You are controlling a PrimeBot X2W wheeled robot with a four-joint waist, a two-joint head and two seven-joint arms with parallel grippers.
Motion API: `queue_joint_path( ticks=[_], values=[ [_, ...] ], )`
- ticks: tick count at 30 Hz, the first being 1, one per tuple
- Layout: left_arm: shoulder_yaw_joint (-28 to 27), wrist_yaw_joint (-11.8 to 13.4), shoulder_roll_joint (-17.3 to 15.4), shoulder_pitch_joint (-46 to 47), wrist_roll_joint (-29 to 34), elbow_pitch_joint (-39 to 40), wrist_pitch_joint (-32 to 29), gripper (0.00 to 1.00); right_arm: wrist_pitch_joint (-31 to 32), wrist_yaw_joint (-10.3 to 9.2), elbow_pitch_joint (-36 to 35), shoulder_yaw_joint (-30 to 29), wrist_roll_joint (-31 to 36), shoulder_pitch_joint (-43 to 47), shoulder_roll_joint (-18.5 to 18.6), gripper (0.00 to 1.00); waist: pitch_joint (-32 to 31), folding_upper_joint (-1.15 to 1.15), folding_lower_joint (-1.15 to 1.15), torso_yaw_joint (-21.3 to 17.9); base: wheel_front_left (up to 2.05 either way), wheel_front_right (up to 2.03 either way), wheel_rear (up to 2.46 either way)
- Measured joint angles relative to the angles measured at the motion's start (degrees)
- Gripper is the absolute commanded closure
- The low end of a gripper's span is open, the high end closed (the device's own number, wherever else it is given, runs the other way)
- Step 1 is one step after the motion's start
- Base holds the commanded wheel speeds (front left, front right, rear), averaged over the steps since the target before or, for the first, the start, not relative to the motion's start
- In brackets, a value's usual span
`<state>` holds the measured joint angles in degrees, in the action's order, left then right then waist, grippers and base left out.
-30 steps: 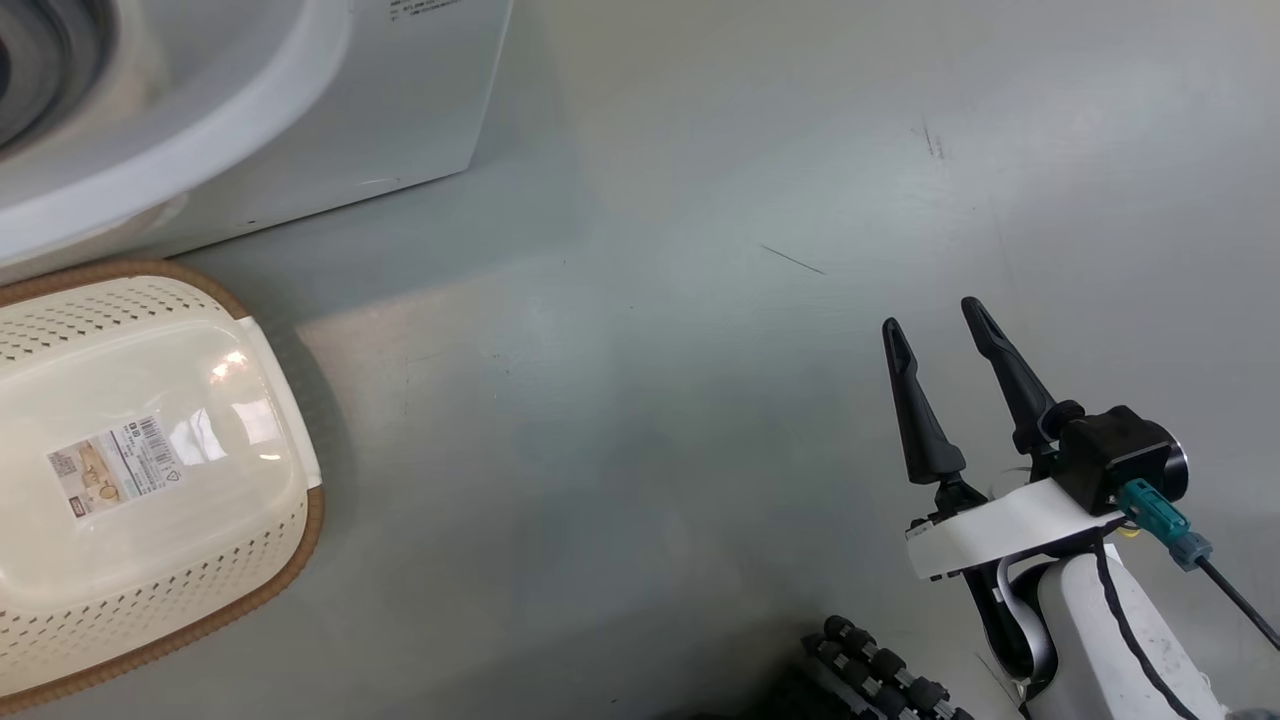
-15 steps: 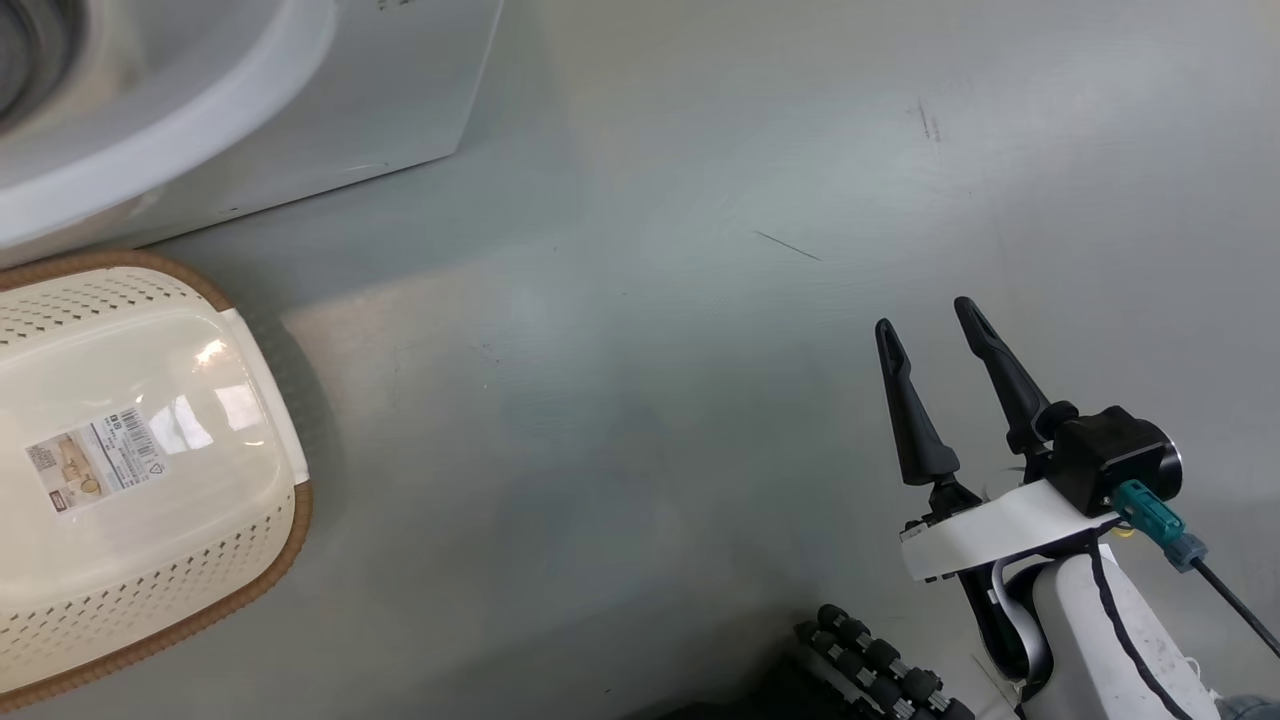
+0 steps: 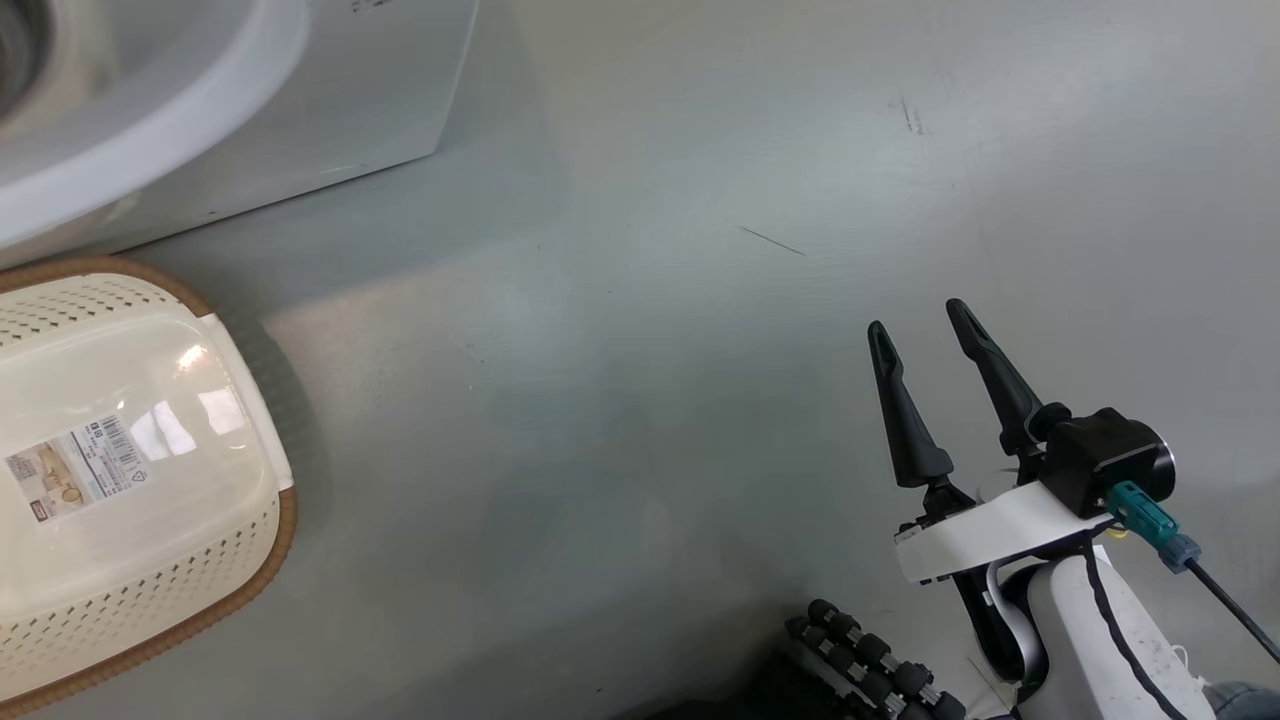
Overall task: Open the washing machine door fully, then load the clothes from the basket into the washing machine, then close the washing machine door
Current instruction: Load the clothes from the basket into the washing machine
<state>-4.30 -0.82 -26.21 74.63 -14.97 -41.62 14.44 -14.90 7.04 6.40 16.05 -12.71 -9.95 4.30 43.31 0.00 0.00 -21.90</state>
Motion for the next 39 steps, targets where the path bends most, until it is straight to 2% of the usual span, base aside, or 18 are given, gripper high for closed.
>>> queue_joint_path(
  ticks=[1,2,3,4,7,8,10,11,12,14,15,24,39],
  values=[
    [0.5,0.0,-0.1,0.0,0.2,-1.0,0.0,1.00,0.0,0.00,0.0,0.0,0.0,0.0,0.0,0.00,0.0,0.00,0.00,0.0,0.00,0.00,0.00],
    [0.9,0.0,-0.3,-0.1,0.9,-1.7,0.0,0.96,0.0,0.00,0.0,-0.1,0.0,0.0,0.0,0.00,-0.1,0.00,0.00,0.0,0.00,0.00,0.00],
    [1.0,0.2,-0.4,-0.1,1.4,-2.6,0.0,0.86,0.0,0.00,0.0,-0.2,0.0,0.0,0.0,0.00,-0.2,0.00,0.00,0.0,0.00,0.00,0.00],
    [1.2,0.2,-0.5,-0.1,1.5,-3.5,-0.5,0.83,0.0,0.00,0.0,-0.3,0.0,0.0,0.0,0.00,-0.2,0.00,0.00,0.0,0.00,0.00,0.00],
    [2.0,0.2,-0.5,-0.1,1.7,-5.7,-2.1,0.84,0.0,0.00,0.1,-0.5,0.0,0.0,0.0,0.00,-0.6,0.00,0.00,0.0,0.00,0.00,0.00],
    [2.4,0.2,-0.6,-0.1,1.9,-6.4,-2.6,0.81,0.0,0.00,0.1,-0.5,0.0,0.1,0.0,0.00,-0.7,0.00,0.00,0.1,0.00,0.00,0.00],
    [2.5,0.2,-0.6,-0.1,1.8,-7.8,-3.9,0.67,0.0,0.00,0.0,-1.0,-0.6,0.2,-0.1,0.00,-0.9,0.00,0.00,0.1,0.00,0.00,0.00],
    [2.5,0.2,-0.6,-0.1,1.8,-8.4,-4.7,0.67,0.0,0.00,0.0,-1.2,-0.8,0.4,-0.2,0.00,-1.1,0.00,0.00,0.1,0.00,0.00,0.00],
    [2.5,0.1,-0.5,-0.1,1.8,-9.1,-5.4,0.53,0.0,0.00,0.0,-1.2,-0.9,0.6,-0.2,0.00,-1.2,0.00,0.00,0.1,0.00,0.00,0.00],
    [2.9,0.1,-0.5,-0.1,1.8,-9.8,-5.9,0.04,0.0,0.00,0.1,-1.2,-1.0,1.1,-0.2,0.00,-1.5,0.00,0.00,0.2,0.00,0.00,0.00],
    [3.0,0.1,-0.5,0.0,1.8,-10.0,-6.1,0.00,0.0,0.00,0.1,-1.2,-1.0,1.3,-0.2,0.00,-1.6,0.00,0.00,0.2,0.00,0.00,0.00],
    [2.7,1.1,0.0,0.9,1.7,-14.7,-11.2,0.00,0.0,0.00,0.2,-1.3,-1.0,1.3,-0.2,0.00,-2.7,0.00,0.00,0.5,0.00,0.00,0.00],
    [2.2,2.5,3.7,0.9,0.7,-19.2,-12.5,0.00,0.0,0.00,0.5,-3.4,-1.0,2.1,0.3,0.00,-5.9,0.00,0.00,2.0,0.00,0.00,0.00]
  ],
)
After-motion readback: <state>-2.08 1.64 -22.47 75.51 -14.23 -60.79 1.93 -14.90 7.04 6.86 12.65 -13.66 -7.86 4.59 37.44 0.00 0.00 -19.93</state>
